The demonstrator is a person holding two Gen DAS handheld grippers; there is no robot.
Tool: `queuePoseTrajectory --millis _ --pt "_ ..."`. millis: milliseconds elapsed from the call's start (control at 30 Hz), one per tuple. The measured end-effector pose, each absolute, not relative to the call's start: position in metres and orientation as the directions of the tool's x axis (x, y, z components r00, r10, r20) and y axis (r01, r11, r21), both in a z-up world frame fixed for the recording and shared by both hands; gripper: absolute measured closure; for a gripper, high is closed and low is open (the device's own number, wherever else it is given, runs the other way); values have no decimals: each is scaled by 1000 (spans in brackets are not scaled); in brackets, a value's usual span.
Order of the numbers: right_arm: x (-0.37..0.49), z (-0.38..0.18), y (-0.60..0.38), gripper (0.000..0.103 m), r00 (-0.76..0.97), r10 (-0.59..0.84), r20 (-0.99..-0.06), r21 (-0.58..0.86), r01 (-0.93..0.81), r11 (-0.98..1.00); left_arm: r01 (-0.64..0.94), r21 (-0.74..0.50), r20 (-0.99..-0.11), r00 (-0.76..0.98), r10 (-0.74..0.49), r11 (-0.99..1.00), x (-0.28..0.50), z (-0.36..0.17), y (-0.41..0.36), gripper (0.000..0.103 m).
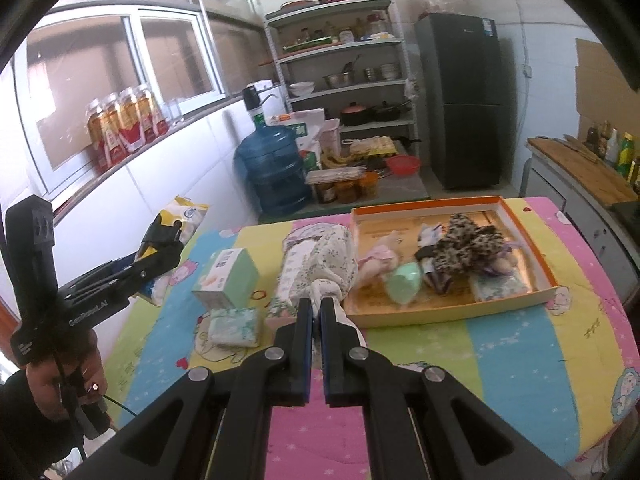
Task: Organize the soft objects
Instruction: 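Grasp the white floral cloth with the right tool while the left tool holds the snack bag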
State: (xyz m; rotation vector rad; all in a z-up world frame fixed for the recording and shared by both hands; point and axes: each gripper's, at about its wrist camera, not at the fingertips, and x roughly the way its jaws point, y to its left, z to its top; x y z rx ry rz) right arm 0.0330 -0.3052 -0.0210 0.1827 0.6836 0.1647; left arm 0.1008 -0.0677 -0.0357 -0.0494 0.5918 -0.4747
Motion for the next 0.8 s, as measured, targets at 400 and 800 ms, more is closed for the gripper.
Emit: queuePoseTrajectory --millis 400,800 --pt "51 -14 -358 99 787 183 -589 229 -54 972 462 -183 -529 698 -483 868 120 -28 -128 63" --pt "82 -14 -414 99 802 181 -570 245 -44 968 466 -191 -539 686 -489 864 149 -29 -192 63"
